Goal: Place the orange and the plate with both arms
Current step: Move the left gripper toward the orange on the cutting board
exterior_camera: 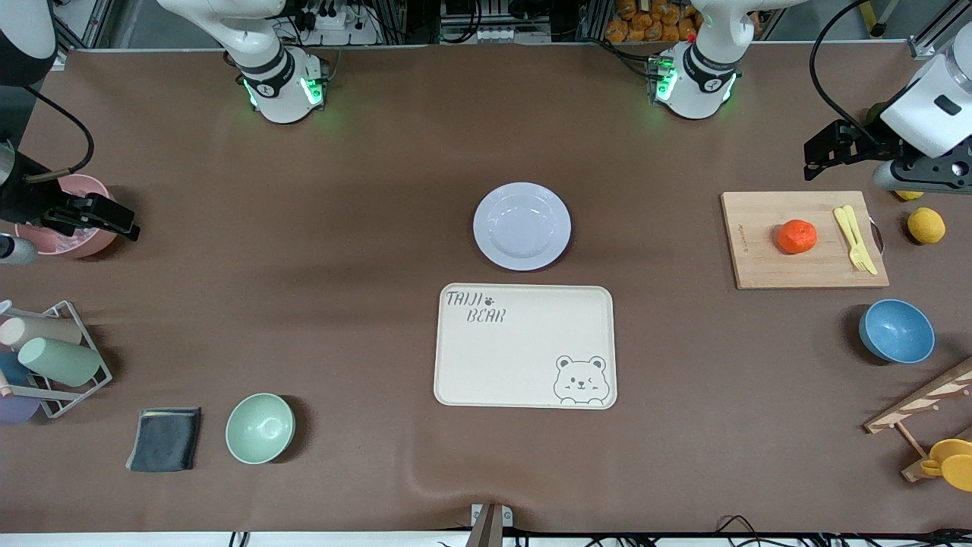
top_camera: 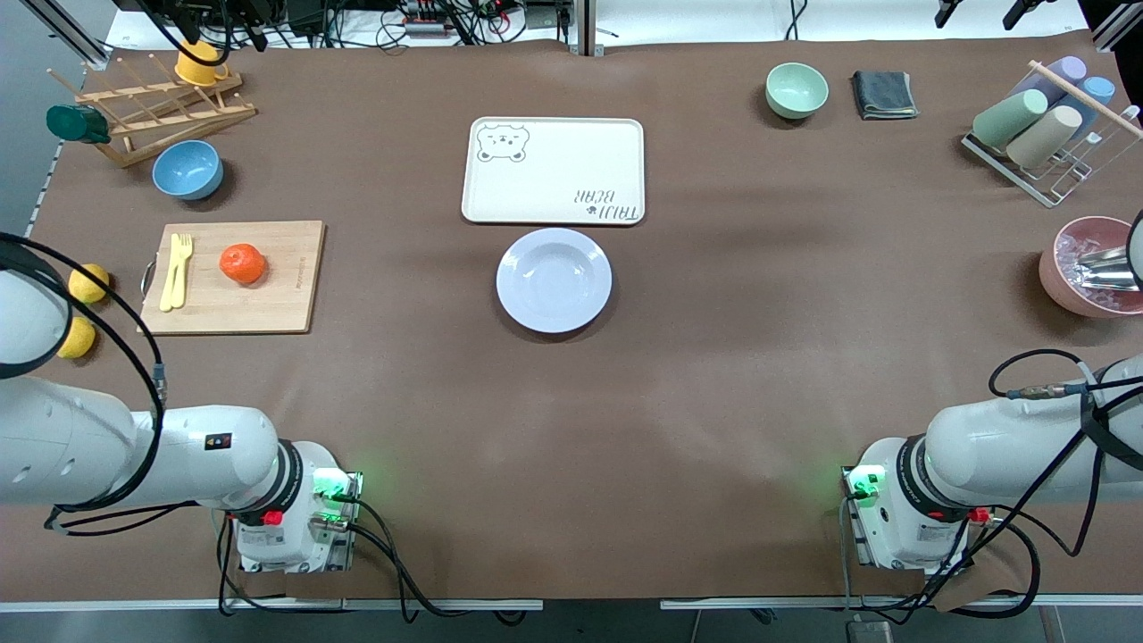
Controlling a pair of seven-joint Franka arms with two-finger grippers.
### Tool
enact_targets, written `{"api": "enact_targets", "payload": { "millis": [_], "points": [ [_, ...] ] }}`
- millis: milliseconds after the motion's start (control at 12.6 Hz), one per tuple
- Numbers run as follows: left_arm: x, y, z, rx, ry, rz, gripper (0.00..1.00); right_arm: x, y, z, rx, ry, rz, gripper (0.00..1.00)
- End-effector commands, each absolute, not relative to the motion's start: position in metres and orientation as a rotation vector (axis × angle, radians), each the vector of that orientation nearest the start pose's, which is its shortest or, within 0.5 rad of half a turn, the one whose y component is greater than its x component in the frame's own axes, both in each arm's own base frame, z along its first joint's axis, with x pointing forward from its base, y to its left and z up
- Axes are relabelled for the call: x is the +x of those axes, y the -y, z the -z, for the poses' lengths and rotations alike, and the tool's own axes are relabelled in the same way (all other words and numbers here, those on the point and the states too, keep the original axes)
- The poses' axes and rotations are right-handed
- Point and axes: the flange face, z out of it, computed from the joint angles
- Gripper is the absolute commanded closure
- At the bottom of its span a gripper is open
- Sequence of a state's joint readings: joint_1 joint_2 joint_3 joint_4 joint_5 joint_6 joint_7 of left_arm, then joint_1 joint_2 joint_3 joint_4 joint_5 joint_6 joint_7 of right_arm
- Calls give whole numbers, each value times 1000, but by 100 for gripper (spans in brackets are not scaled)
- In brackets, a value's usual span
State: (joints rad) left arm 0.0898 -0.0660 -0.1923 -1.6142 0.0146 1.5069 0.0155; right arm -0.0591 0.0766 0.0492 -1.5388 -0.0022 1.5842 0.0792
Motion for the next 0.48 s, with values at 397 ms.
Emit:
{"api": "enact_targets", "payload": {
  "millis": [397],
  "points": [
    [532, 54, -628, -3121, -145, -105, 0, 571, 12, -598, -3151, -140, -60, 0]
  ]
}}
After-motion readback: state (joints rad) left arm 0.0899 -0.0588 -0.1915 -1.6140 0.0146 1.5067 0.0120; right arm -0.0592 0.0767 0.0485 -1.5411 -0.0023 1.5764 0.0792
